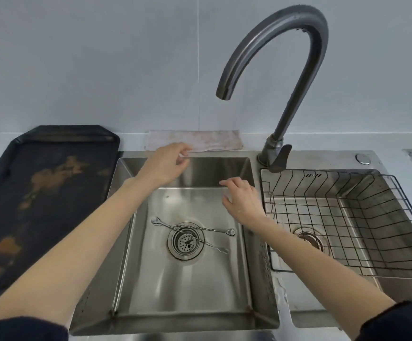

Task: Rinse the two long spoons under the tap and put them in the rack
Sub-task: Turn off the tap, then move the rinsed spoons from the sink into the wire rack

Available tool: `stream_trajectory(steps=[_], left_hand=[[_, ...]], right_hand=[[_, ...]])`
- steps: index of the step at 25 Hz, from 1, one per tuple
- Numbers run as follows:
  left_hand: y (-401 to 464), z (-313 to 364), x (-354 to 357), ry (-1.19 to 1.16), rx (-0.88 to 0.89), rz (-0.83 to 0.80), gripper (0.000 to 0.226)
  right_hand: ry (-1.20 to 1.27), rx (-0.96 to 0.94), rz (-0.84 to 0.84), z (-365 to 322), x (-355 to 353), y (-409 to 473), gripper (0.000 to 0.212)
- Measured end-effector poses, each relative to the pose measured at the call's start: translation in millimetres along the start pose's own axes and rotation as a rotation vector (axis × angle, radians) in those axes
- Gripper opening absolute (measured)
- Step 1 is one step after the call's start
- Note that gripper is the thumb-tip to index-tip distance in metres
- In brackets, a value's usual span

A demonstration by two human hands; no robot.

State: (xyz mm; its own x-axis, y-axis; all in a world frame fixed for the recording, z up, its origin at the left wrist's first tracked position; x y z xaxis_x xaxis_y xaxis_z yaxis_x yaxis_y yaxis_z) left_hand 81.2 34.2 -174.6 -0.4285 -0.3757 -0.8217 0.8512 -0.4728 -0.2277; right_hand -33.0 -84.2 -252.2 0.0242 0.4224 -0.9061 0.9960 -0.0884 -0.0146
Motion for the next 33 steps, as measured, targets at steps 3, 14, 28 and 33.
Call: stream_trajectory(steps=[3,14,28,33], left_hand=[[5.5,-37.9,33.1,0.056,-0.061,-0.081,0.029],[5.1,-147.2,162.6,0.137,-0.382,-0.262,0.023],[-3.5,-157.4,225.4,0.296,-0.193,-0.331,0.032],[-7.0,-149.3,209.5,0.323,-0.176,-0.265,0.028]], right_hand=[[0.059,0.07,-0.165,3.2,43.3,0.0,0.038],[0.074,0.208,-0.507,21.1,153.0,-9.8,0.027],[0.014,0.193,-0.55,32.1,187.8,-13.0,0.026],[0.014,0.155,-0.478,26.6,169.2,-12.0,0.029]])
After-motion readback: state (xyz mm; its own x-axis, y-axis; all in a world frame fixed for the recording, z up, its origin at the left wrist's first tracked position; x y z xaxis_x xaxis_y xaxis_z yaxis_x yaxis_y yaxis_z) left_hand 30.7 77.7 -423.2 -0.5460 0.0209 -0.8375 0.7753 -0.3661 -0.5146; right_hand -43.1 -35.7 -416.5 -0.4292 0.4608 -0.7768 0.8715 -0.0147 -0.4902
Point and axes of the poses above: each hand's wrist, its own y-axis towards the middle knuckle, its own x-axis out of the palm, z = x × y, the point moved 7 cm from there along y, towards the middle knuckle, and after that the axes turned 14 degrees about -x, right-handed, at the moved point
